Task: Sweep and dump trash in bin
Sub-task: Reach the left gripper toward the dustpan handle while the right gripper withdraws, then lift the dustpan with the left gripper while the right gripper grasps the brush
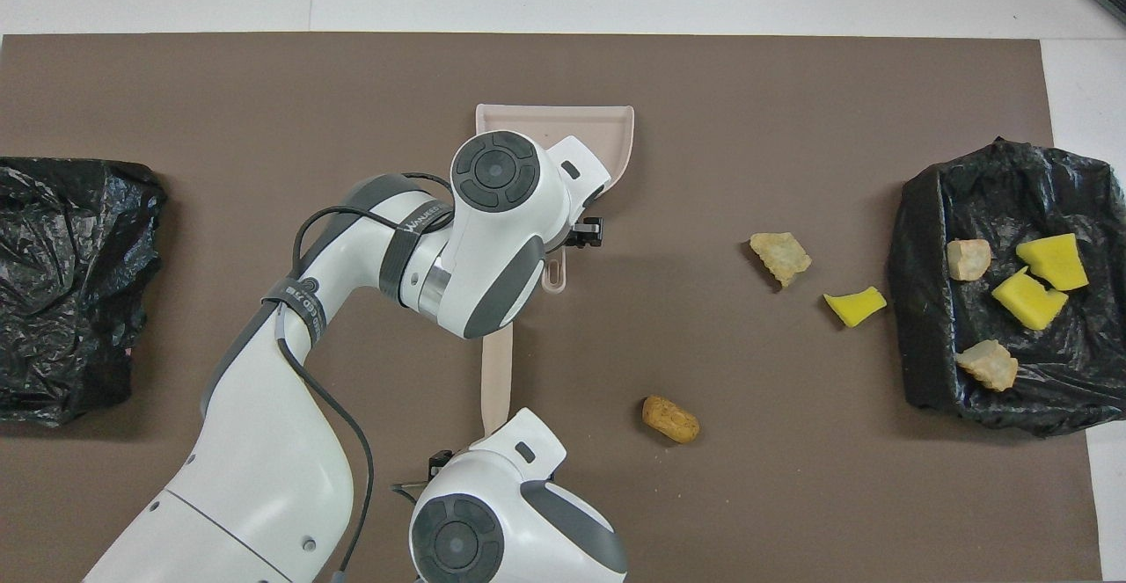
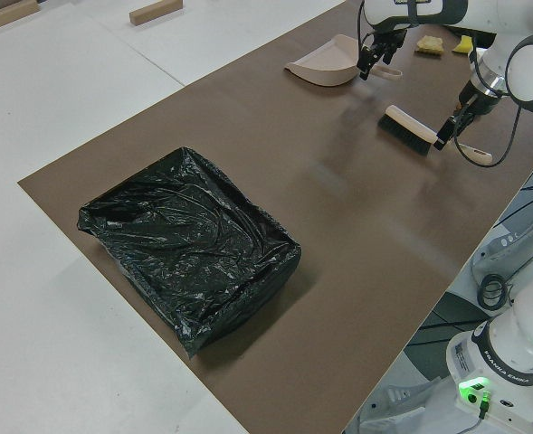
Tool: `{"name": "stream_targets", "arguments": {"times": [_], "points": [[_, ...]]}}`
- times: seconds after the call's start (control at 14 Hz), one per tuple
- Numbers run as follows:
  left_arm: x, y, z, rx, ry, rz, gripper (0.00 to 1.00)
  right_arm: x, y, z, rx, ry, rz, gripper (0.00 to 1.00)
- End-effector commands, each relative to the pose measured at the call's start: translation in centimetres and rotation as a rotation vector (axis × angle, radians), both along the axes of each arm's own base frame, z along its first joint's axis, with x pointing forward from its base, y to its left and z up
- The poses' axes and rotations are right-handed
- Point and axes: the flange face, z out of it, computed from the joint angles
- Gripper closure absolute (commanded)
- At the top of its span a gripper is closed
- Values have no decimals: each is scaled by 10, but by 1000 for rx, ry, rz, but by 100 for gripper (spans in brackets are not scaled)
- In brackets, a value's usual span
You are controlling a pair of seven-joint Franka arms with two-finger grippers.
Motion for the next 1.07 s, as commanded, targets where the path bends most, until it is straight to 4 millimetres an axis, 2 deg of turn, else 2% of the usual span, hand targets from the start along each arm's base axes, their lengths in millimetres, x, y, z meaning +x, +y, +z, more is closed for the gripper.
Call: {"name": "stream_targets", "arguments": {"times": [0.0, 0.07, 0.14, 0.21, 0.43, 0.64, 0.79, 0.93, 1.0], "points": [[2, 11, 16, 16, -9, 33, 100, -6, -5, 6, -1, 23, 32, 45], [3, 13, 18, 22, -10, 33, 100, -5, -4, 7, 1, 21, 33, 62], [4, 13, 21, 21, -15, 34, 100, -4, -3, 7, 4, 20, 35, 86], [6, 16, 24, 29, -23, 33, 100, -1, 0, 10, 11, 16, 33, 100], [12, 32, 45, 80, -78, -23, 100, 1, 0, 16, 0, 22, 30, 100], [10, 57, 72, 122, -67, -219, 100, -2, -11, 33, -39, 54, -27, 100], [13, 78, 79, 149, -43, -350, 100, 2, -30, 50, -73, 67, -80, 100], [17, 95, 90, 157, -40, -403, 100, 13, -55, 72, -102, 79, -113, 100], [22, 113, 101, 162, -41, -422, 100, 19, -70, 81, -124, 93, -127, 100]]}}
